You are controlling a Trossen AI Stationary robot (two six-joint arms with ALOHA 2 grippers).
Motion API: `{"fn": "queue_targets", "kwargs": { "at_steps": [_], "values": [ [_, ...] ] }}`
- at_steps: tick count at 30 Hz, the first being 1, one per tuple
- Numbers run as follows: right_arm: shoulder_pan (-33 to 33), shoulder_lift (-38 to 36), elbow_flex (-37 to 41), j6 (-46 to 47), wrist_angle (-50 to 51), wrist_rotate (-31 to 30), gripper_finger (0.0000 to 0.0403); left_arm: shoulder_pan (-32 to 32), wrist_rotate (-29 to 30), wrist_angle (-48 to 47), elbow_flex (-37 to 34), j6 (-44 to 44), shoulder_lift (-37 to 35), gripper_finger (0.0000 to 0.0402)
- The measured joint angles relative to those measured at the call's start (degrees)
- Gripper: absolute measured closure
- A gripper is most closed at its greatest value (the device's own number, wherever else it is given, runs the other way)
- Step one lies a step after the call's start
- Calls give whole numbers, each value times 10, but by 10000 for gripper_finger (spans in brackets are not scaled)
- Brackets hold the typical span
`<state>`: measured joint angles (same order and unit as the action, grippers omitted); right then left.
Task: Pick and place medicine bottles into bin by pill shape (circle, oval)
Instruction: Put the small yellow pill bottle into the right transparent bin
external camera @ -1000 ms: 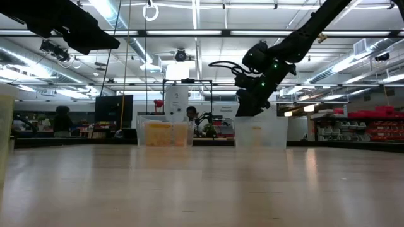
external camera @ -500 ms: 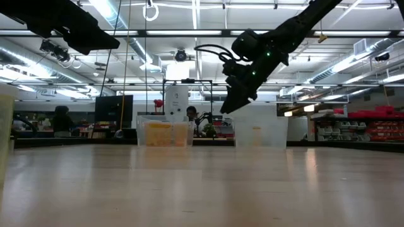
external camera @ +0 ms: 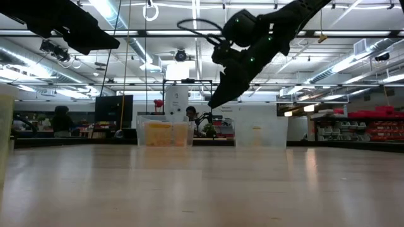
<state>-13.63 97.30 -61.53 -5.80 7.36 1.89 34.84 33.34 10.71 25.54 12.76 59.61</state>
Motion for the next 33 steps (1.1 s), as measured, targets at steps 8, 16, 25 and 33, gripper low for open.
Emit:
{"fn": "queue_targets", "kwargs": {
  "at_steps": [8,16,25,33],
  "values": [
    [121,0,-4,4,-18,-20,180,0,0,0,0,0,0,108],
    [218,0,-59,2,-16,-54,180,0,0,0,0,0,0,108],
    [270,0,-96,0,-16,-68,180,0,0,0,0,0,0,108],
    [295,0,-96,1,-22,-67,180,0,0,0,0,0,0,108]
  ]
}}
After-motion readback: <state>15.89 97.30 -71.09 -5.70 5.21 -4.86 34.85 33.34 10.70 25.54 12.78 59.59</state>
